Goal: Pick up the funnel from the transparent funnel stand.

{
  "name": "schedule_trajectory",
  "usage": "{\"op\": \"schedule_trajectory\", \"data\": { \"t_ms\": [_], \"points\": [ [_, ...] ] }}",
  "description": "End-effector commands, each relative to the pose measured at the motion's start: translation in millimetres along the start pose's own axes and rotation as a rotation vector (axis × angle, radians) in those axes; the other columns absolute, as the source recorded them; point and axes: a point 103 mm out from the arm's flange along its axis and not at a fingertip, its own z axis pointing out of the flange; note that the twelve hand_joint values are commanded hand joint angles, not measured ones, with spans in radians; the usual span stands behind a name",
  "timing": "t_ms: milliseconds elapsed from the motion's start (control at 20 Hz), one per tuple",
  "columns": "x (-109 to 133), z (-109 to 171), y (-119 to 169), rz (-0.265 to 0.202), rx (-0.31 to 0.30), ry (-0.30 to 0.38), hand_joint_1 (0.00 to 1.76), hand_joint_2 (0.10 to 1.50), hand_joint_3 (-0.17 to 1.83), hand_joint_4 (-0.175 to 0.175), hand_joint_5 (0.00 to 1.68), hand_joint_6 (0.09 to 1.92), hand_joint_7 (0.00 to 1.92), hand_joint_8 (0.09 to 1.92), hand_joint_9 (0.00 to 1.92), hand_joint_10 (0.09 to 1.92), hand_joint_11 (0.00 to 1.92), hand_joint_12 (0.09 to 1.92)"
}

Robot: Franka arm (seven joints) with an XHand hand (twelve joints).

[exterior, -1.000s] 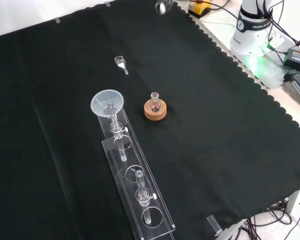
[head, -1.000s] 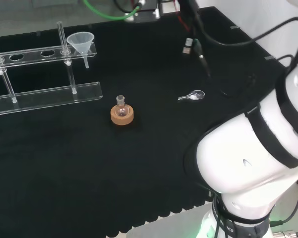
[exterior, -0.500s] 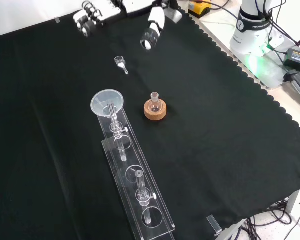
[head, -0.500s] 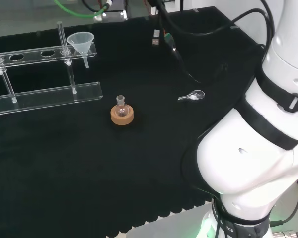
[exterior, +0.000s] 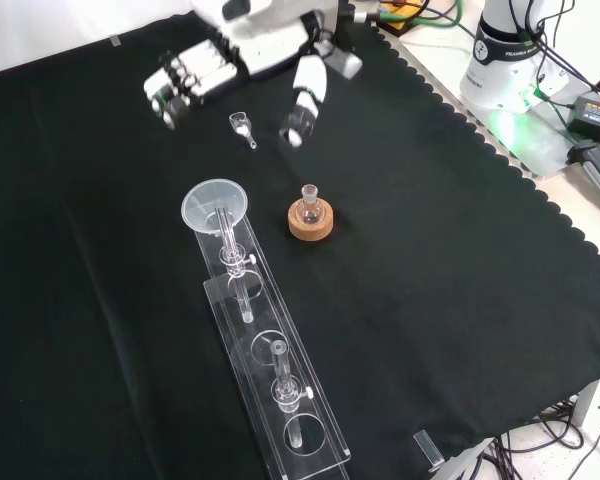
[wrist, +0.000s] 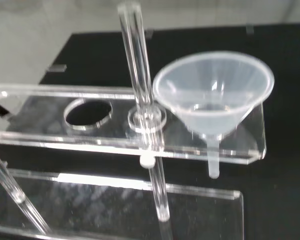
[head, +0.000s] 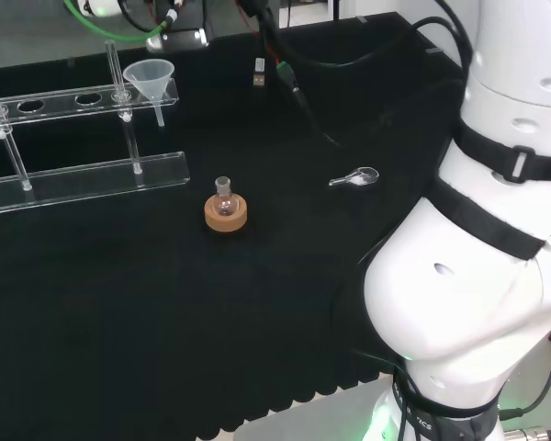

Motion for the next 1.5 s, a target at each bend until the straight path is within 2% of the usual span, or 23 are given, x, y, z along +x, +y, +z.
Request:
{"op": "schedule_trajectory", "data": {
  "t_ms": [50, 150, 350, 600, 850, 1150, 1500],
  "points": [
    [-18.3, 24.1, 18.6, 0.034, 0.062, 0.015, 0.0, 0.81, 0.14, 0.09, 0.0, 0.09, 0.0, 0.09, 0.0, 0.09, 0.0, 0.09],
    [-29.3, 26.4, 20.2, 0.038, 0.075, 0.022, 0.0, 0.81, 0.14, 0.089, 0.0, 0.09, 0.0, 0.09, 0.0, 0.09, 0.0, 0.09],
    [-35.9, 37.5, 24.5, 0.062, 0.087, 0.004, 0.0, 0.81, 0.14, 0.087, 0.0, 0.09, 0.0, 0.09, 0.0, 0.09, 0.0, 0.09],
    [-21.7, 58.5, 29.3, 0.083, 0.11, 0.0, 0.0, 0.81, 0.14, 0.085, 0.0, 0.09, 0.0, 0.09, 0.0, 0.09, 0.01, 0.09],
    [-25.0, 71.0, 30.6, 0.073, 0.146, 0.022, 0.0, 0.82, 0.14, 0.083, 0.0, 0.09, 0.0, 0.09, 0.0, 0.09, 0.01, 0.09],
    [-40.5, 83.3, 31.1, 0.104, 0.167, 0.023, 0.0, 0.82, 0.14, 0.082, 0.0, 0.09, 0.0, 0.09, 0.0, 0.09, 0.01, 0.09],
    [-27.1, 107.1, 35.2, 0.106, 0.215, -0.009, 0.0, 0.82, 0.14, 0.08, 0.0, 0.09, 0.0, 0.09, 0.0, 0.09, 0.01, 0.09]
  ]
}}
